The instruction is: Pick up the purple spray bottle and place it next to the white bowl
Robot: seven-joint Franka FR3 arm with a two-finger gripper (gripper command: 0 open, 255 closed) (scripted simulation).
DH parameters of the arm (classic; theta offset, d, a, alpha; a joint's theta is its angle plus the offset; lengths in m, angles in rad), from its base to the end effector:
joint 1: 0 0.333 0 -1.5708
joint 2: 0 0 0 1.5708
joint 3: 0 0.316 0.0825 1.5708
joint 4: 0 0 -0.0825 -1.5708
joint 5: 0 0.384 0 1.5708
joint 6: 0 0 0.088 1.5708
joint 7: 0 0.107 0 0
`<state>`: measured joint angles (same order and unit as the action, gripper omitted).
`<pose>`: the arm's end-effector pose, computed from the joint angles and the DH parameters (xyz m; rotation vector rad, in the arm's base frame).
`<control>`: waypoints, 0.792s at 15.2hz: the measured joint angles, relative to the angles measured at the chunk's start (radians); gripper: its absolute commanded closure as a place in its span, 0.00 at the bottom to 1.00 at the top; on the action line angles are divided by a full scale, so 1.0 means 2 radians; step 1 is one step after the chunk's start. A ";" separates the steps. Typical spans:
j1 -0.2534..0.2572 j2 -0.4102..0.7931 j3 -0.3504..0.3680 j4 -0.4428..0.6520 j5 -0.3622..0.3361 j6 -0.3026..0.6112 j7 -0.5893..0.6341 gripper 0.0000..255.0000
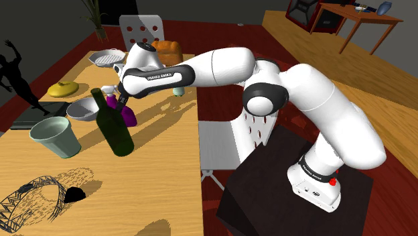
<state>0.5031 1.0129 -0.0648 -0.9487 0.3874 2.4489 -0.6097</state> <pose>0.7375 0.3722 0.3078 -2.5710 -1.1707 -0.7303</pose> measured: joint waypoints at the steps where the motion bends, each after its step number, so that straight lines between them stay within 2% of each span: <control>1: 0.000 0.000 0.000 0.000 0.000 0.000 0.000 0.00; 5: -0.001 -0.068 0.000 -0.079 0.005 0.009 -0.012 0.00; 12: -0.002 -0.088 0.000 -0.101 0.006 0.010 -0.015 0.00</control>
